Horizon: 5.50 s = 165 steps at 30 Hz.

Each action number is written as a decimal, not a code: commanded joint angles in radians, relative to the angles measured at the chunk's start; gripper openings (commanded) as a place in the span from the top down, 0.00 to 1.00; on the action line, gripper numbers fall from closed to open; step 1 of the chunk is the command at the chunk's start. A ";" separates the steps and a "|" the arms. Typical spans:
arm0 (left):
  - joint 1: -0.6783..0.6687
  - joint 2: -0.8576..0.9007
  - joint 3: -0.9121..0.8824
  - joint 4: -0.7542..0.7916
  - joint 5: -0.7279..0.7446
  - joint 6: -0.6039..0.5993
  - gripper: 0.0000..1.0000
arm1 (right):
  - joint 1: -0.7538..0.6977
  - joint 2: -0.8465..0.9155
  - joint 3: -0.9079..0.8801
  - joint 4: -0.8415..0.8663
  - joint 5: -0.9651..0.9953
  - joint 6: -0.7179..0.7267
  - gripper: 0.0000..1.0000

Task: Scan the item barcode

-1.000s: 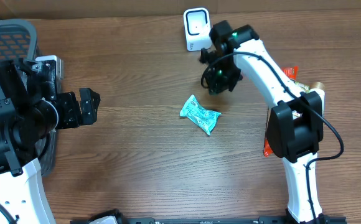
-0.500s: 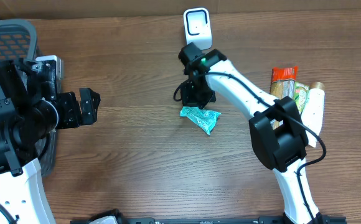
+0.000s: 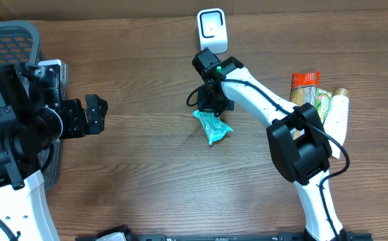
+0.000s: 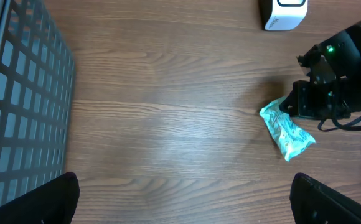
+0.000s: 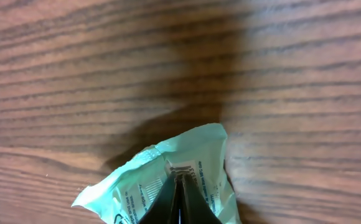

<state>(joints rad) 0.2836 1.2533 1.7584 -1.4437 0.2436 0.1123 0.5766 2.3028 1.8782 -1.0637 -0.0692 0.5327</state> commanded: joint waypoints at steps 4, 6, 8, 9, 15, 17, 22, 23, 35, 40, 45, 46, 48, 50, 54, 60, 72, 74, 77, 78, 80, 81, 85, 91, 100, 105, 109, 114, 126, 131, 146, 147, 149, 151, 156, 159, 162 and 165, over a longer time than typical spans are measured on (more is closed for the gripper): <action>0.004 0.003 -0.004 0.001 0.009 0.019 0.00 | -0.010 0.029 -0.022 -0.014 -0.068 0.016 0.42; 0.004 0.003 -0.004 0.001 0.009 0.019 0.01 | -0.019 0.029 -0.017 -0.008 -0.090 -0.024 0.39; 0.004 0.003 -0.004 0.001 0.009 0.019 0.00 | -0.028 0.029 0.004 -0.008 -0.093 -0.092 0.37; 0.004 0.003 -0.004 0.002 0.009 0.019 0.00 | -0.032 0.028 0.021 -0.017 -0.078 -0.121 0.37; 0.004 0.003 -0.004 0.001 0.009 0.019 0.00 | -0.056 0.010 0.198 -0.151 0.021 -0.254 0.39; 0.004 0.003 -0.004 0.001 0.009 0.019 0.00 | -0.060 0.003 0.253 -0.212 0.032 -0.255 0.41; 0.004 0.003 -0.004 0.001 0.009 0.019 0.00 | -0.061 -0.001 0.267 -0.293 0.021 -0.249 0.60; 0.004 0.003 -0.004 0.001 0.009 0.019 0.00 | -0.058 -0.001 0.247 -0.288 0.015 -0.250 0.67; 0.004 0.003 -0.004 0.001 0.009 0.019 0.00 | -0.003 -0.001 0.069 -0.220 0.016 -0.312 0.96; 0.004 0.003 -0.004 0.001 0.009 0.019 0.00 | 0.002 -0.001 0.064 -0.209 0.028 -0.326 0.96; 0.004 0.003 -0.004 0.001 0.009 0.019 0.00 | 0.002 -0.001 0.052 -0.195 0.066 -0.330 0.96; 0.004 0.003 -0.004 0.001 0.009 0.019 0.00 | 0.002 -0.001 0.045 -0.192 0.070 -0.335 0.96; 0.004 0.003 -0.004 0.001 0.009 0.019 0.01 | 0.002 -0.001 0.019 -0.170 0.069 -0.352 0.96; 0.004 0.003 -0.004 0.001 0.009 0.019 0.00 | 0.002 -0.001 -0.016 -0.145 0.069 -0.356 0.96; 0.004 0.003 -0.004 0.002 0.009 0.019 0.00 | 0.002 -0.001 -0.066 -0.121 0.069 -0.372 0.96; 0.004 0.003 -0.004 0.001 0.009 0.019 0.00 | -0.005 -0.001 -0.066 -0.139 0.106 -0.385 0.24; 0.004 0.003 -0.004 0.002 0.009 0.019 0.00 | -0.024 -0.030 0.028 -0.146 0.105 -0.385 0.26; 0.004 0.003 -0.004 0.002 0.009 0.019 0.01 | -0.032 -0.065 0.071 -0.163 0.100 -0.384 0.26; 0.004 0.003 -0.004 0.001 0.009 0.019 0.00 | -0.047 -0.130 0.119 -0.201 0.049 -0.360 0.23; 0.004 0.003 -0.004 0.001 0.009 0.019 0.00 | -0.053 -0.156 0.124 -0.215 0.010 -0.345 0.22; 0.004 0.003 -0.004 0.002 0.009 0.019 0.00 | -0.068 -0.191 0.124 -0.248 -0.115 -0.343 0.21; 0.004 0.003 -0.004 0.001 0.009 0.019 0.00 | -0.071 -0.196 0.124 -0.272 -0.188 -0.346 0.23; 0.004 0.003 -0.004 0.001 0.009 0.019 0.00 | -0.053 -0.196 0.090 -0.321 -0.422 -0.464 0.30; 0.004 0.003 -0.004 0.002 0.009 0.019 0.01 | 0.063 -0.193 -0.052 -0.249 -0.437 -0.492 0.29; 0.004 0.003 -0.004 0.001 0.009 0.019 0.00 | 0.124 -0.193 -0.266 -0.185 -0.396 -0.477 0.27; 0.004 0.003 -0.004 0.002 0.009 0.019 0.00 | 0.100 -0.193 -0.300 -0.183 -0.276 -0.454 0.26; 0.004 0.003 -0.004 0.002 0.009 0.019 0.00 | 0.052 -0.193 -0.300 -0.182 -0.164 -0.424 0.27; 0.004 0.003 -0.004 0.001 0.009 0.019 0.00 | -0.048 -0.193 -0.300 -0.140 -0.088 -0.402 0.29; 0.004 0.003 -0.004 0.001 0.009 0.019 0.00 | -0.175 -0.193 -0.274 -0.023 -0.161 -0.418 0.27; 0.004 0.003 -0.004 0.001 0.009 0.019 0.01 | -0.225 -0.193 -0.280 -0.045 -0.445 -0.341 0.24; 0.004 0.003 -0.004 0.001 0.009 0.019 0.00 | -0.201 -0.193 -0.483 0.203 -0.475 0.030 0.27; 0.004 0.003 -0.004 0.001 0.009 0.019 0.00 | -0.201 -0.193 -0.483 0.212 -0.474 0.042 0.28; 0.004 0.003 -0.004 0.001 0.009 0.019 0.01 | -0.201 -0.193 -0.483 0.246 -0.474 0.064 0.35; 0.004 0.003 -0.004 0.002 0.009 0.019 0.01 | -0.201 -0.193 -0.483 0.285 -0.474 0.074 0.50; 0.004 0.003 -0.004 0.001 0.009 0.019 0.00 | -0.200 -0.193 -0.483 0.381 -0.474 0.050 0.90; 0.004 0.003 -0.004 0.001 0.009 0.019 0.00 | -0.208 -0.193 -0.480 0.436 -0.560 -0.065 0.96; 0.004 0.003 -0.004 0.001 0.009 0.019 0.00 | -0.224 -0.193 -0.460 0.436 -0.669 -0.225 0.96; 0.004 0.003 -0.004 0.001 0.009 0.019 0.00 | -0.246 -0.193 -0.429 0.354 -0.662 -0.313 0.96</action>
<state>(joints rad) 0.2836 1.2533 1.7584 -1.4441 0.2436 0.1123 0.3573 2.1059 1.4078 -0.6754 -0.6659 0.3779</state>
